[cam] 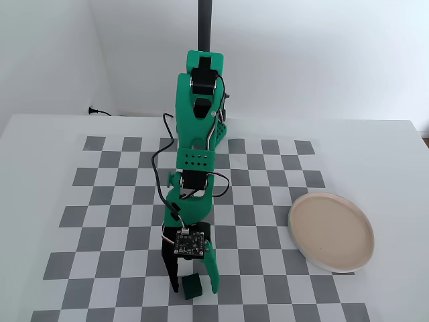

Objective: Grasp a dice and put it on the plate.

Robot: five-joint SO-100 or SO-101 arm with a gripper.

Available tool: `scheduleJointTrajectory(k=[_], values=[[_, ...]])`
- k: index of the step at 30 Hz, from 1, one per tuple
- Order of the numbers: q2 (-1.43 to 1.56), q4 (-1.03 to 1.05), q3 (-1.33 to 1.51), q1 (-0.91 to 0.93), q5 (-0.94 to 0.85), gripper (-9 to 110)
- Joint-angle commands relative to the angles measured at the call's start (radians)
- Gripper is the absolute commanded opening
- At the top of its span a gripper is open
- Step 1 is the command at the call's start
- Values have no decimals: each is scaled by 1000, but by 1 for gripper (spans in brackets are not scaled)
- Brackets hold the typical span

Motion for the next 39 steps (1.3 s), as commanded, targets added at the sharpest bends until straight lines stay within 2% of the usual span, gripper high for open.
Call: scheduleJointTrajectory(k=[1, 7, 15, 28, 39], values=[[28, -5, -89, 3, 5, 24], [3, -12, -87, 11, 2, 19], [9, -6, -87, 11, -2, -4], [109, 52, -87, -28, 29, -4], [304, 160, -91, -189, 133, -4]])
